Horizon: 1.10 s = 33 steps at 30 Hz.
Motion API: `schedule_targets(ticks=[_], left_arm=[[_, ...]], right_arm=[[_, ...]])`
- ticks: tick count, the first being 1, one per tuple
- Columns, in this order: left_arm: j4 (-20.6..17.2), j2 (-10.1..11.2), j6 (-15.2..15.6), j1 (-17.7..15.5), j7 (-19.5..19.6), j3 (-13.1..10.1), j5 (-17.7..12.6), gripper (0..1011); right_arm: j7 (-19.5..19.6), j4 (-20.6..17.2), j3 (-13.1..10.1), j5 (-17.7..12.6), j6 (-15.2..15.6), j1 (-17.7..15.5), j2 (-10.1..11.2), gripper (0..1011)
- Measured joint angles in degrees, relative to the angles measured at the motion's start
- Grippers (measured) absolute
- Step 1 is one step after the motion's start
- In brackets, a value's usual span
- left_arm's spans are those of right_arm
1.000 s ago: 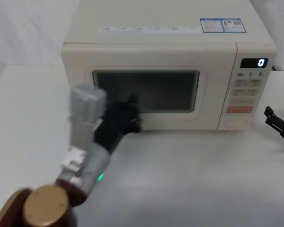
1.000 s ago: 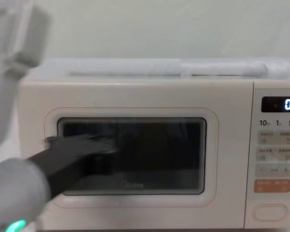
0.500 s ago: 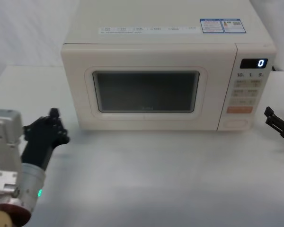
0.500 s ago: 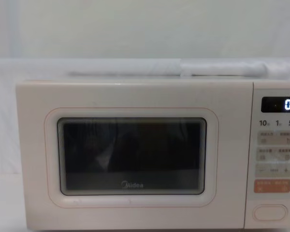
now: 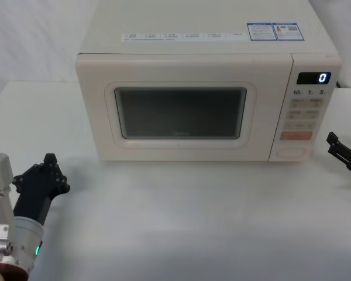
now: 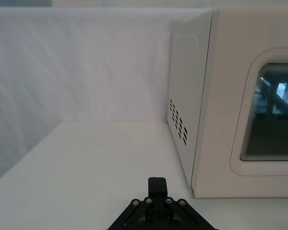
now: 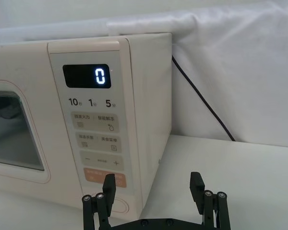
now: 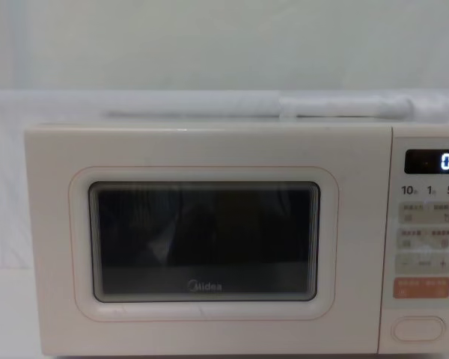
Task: Press the button to open the microwave door with one hand; close the microwave door with the other hand.
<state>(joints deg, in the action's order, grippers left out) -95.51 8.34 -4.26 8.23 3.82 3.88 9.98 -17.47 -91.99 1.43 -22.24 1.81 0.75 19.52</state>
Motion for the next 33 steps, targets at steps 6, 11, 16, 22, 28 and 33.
schedule_targets(ticks=[6, 11, 16, 22, 28, 33], left_arm=[[1.23, -0.79, 0.59, -1.30, 1.21, -0.36, -0.33, 0], [1.70, -1.01, 0.82, -2.08, 1.95, -0.89, -0.57, 0], [1.92, -1.02, 1.15, -2.49, 2.37, -1.32, -0.95, 0], [1.98, -0.97, 1.21, -2.56, 2.43, -1.44, -1.17, 0], [1.95, -0.97, 1.21, -2.59, 2.44, -1.43, -1.14, 0], [1.93, -0.97, 1.21, -2.59, 2.44, -1.43, -1.11, 0]], right_arm=[[0.00, 0.00, 0.00, 0.00, 0.00, 0.00, 0.00, 1002], [0.00, 0.00, 0.00, 0.00, 0.00, 0.00, 0.00, 1002], [0.00, 0.00, 0.00, 0.00, 0.00, 0.00, 0.00, 1002], [0.00, 0.00, 0.00, 0.00, 0.00, 0.00, 0.00, 1002], [0.00, 0.00, 0.00, 0.00, 0.00, 0.00, 0.00, 1002], [0.00, 0.00, 0.00, 0.00, 0.00, 0.00, 0.00, 1002]])
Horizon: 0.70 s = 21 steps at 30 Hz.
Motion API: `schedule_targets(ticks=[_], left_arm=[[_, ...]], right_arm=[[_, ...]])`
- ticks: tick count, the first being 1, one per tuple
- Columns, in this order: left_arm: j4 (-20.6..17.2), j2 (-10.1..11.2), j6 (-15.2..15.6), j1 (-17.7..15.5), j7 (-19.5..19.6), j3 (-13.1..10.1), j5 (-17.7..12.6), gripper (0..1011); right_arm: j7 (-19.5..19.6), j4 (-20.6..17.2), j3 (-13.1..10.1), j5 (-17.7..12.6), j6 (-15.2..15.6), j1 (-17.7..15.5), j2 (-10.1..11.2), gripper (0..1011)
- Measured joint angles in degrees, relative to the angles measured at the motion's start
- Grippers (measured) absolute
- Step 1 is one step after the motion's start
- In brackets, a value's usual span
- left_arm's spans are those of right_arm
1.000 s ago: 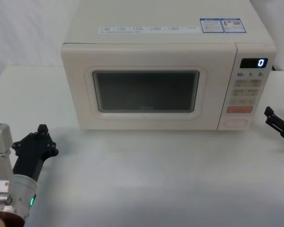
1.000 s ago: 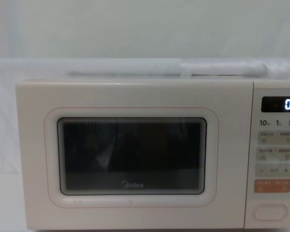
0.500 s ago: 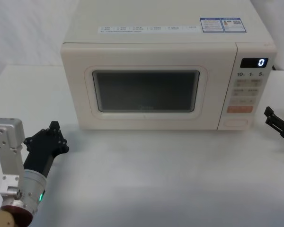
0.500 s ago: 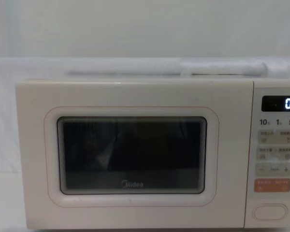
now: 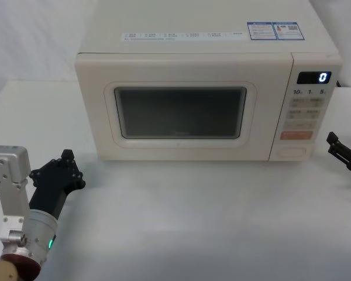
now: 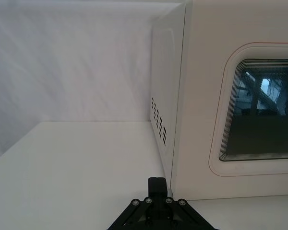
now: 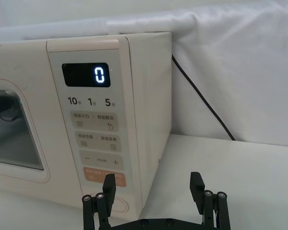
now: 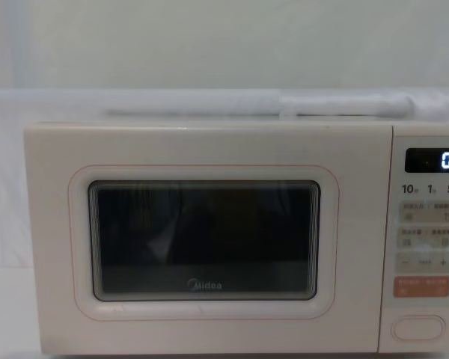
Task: Press the button to open the microwave door with one hand; close the microwave door with the other hand.
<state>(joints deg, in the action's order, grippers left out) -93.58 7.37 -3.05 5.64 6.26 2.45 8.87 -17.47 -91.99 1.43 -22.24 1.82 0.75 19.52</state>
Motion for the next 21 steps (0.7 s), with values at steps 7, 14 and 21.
schedule_targets(ticks=[7, 14, 21], left_arm=[[-0.04, 0.00, 0.00, 0.00, 0.00, 0.00, 0.04, 0], [-0.08, 0.00, 0.00, 0.00, 0.00, 0.00, 0.07, 82], [-0.08, 0.00, 0.00, 0.00, 0.00, 0.00, 0.07, 304]], right_arm=[[0.00, 0.00, 0.00, 0.00, 0.00, 0.00, 0.00, 1002], [0.00, 0.00, 0.00, 0.00, 0.00, 0.00, 0.00, 1002], [0.00, 0.00, 0.00, 0.00, 0.00, 0.00, 0.00, 1002]])
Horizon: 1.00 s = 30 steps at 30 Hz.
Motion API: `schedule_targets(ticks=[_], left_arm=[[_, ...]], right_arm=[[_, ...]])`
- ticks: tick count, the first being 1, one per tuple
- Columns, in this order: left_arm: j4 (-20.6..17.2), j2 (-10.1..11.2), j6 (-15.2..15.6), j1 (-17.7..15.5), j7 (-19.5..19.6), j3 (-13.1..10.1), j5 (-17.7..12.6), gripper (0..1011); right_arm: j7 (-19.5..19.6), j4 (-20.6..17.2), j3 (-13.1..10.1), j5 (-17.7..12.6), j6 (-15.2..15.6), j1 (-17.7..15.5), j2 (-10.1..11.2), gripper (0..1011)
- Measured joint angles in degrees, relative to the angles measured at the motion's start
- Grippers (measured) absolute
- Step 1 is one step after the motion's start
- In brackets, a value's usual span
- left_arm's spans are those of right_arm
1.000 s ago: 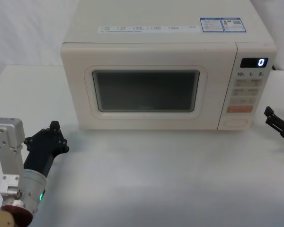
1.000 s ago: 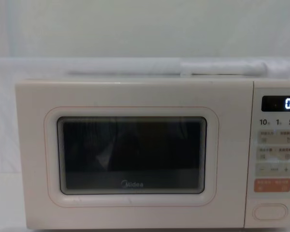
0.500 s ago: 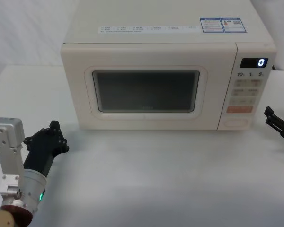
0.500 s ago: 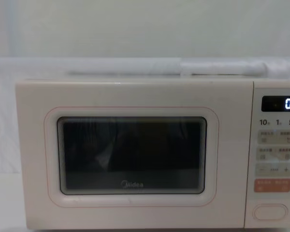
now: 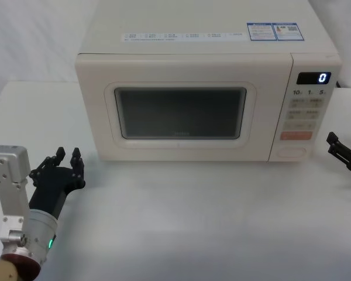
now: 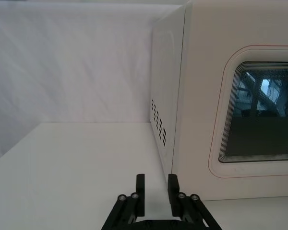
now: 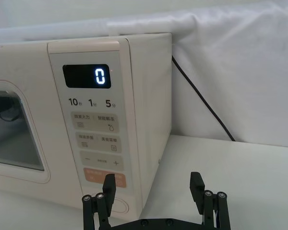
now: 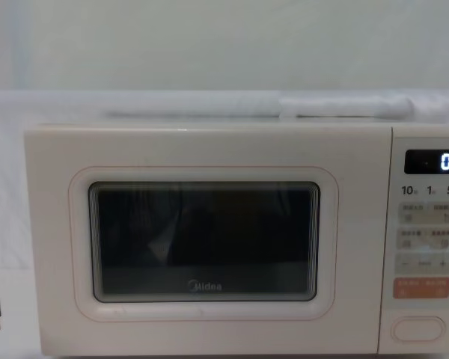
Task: Press the button to open the microwave door with one hand; close the microwave door with the other hand.
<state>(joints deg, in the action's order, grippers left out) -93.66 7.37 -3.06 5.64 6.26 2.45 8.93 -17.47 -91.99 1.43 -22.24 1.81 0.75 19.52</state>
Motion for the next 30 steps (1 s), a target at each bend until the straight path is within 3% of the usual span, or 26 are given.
schedule_targets(ticks=[20, 24, 30], left_arm=[[0.00, 0.00, 0.00, 0.00, 0.00, 0.00, 0.00, 925], [0.00, 0.00, -0.01, 0.00, 0.00, 0.00, 0.00, 1001], [0.01, 0.00, 0.00, 0.00, 0.00, 0.00, 0.00, 1001]], right_arm=[[0.00, 0.00, 0.00, 0.00, 0.00, 0.00, 0.00, 1002], [0.00, 0.00, 0.00, 0.00, 0.00, 0.00, 0.00, 1002], [0.00, 0.00, 0.00, 0.00, 0.00, 0.00, 0.00, 1002]])
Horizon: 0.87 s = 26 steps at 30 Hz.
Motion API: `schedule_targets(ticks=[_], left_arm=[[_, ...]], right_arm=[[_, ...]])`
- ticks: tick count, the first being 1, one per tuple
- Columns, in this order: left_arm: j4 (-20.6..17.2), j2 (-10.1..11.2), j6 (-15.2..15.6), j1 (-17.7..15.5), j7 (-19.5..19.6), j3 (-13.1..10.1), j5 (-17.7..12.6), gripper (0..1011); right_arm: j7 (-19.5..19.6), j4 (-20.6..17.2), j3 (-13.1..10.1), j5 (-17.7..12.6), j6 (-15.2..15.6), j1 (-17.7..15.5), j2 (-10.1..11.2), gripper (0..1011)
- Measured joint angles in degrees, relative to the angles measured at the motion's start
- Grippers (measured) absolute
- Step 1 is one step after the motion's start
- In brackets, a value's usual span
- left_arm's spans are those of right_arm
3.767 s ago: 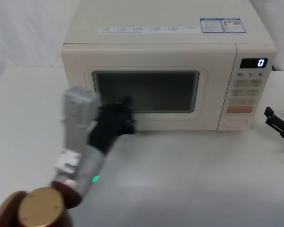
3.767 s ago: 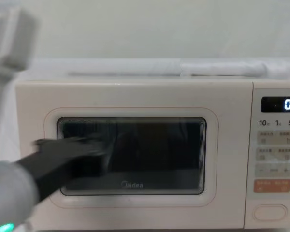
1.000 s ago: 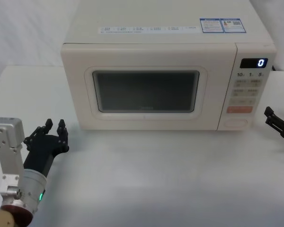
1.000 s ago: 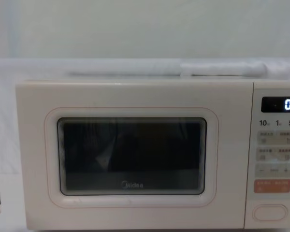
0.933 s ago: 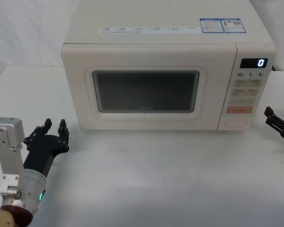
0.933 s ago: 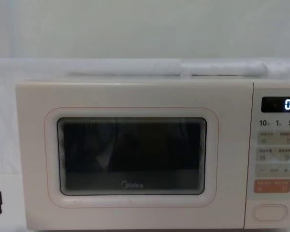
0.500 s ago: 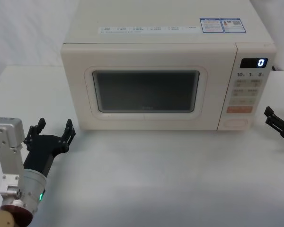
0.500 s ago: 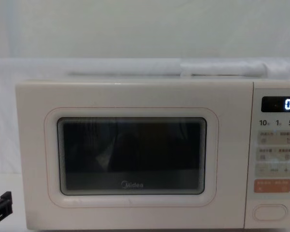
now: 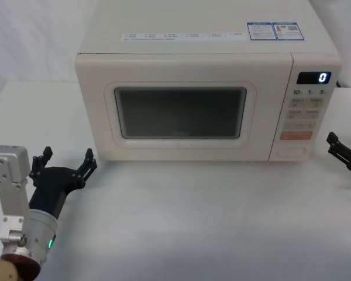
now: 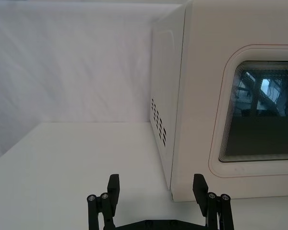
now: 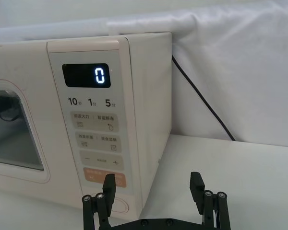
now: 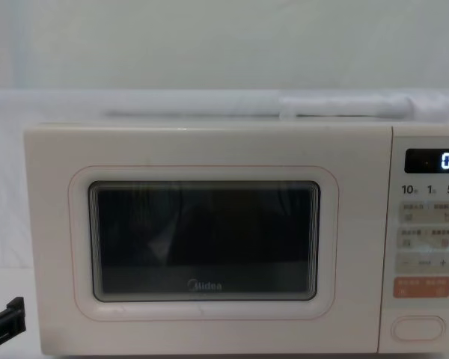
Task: Press the button to open the microwave door with one hand; close the microwave door with the other hand.
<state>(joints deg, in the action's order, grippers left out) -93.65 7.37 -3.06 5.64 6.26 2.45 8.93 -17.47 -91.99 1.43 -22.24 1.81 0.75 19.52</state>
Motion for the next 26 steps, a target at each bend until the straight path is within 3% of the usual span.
schedule_targets(ticks=[26], left_arm=[[0.00, 0.00, 0.00, 0.00, 0.00, 0.00, 0.00, 1001]], right_arm=[[0.00, 0.00, 0.00, 0.00, 0.00, 0.00, 0.00, 1002]])
